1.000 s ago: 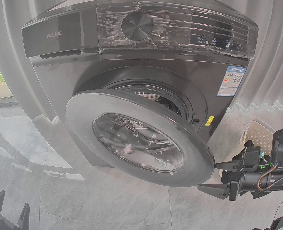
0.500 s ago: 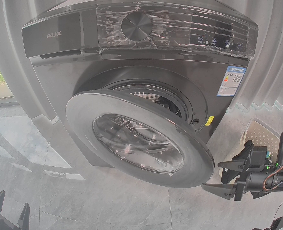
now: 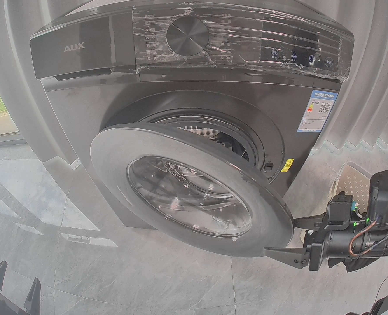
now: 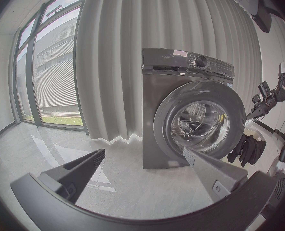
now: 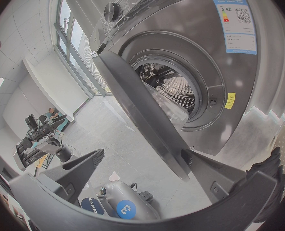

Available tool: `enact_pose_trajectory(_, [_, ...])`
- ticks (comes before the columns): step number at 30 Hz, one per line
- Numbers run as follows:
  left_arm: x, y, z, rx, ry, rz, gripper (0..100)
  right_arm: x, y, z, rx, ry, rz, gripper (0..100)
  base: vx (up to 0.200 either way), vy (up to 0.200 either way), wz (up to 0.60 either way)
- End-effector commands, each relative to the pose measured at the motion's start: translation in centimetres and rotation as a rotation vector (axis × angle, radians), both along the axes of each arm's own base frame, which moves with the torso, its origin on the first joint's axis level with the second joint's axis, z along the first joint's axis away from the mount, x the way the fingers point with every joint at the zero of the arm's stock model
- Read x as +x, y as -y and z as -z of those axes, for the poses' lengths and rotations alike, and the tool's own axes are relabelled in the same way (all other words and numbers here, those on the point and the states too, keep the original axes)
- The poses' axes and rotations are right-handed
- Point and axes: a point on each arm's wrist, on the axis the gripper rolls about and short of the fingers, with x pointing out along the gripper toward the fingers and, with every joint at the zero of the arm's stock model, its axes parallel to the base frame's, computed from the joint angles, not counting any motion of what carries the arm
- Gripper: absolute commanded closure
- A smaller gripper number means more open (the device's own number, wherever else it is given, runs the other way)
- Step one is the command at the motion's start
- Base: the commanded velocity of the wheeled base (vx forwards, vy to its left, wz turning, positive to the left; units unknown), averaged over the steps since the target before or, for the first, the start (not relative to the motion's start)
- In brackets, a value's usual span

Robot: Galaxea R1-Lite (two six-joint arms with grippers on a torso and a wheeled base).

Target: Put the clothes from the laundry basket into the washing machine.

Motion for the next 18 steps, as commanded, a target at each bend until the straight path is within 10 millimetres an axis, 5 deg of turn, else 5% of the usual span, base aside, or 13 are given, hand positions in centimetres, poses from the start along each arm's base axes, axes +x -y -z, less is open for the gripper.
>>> enact_pose_trajectory(1, [0.0, 0.0, 0.5, 0.0, 0.002, -0.001, 0, 0.0, -0.2, 0.3, -0.007, -0.015, -0.015, 0, 0.0, 0.0, 0.0])
enact_pose_trajectory(18, [0.0, 0.0, 0.5, 0.0, 0.0, 0.001, 0, -1.6, -0.7, 0.9, 0.038, -0.077, -0.206, 0, 0.0, 0.0, 0.0])
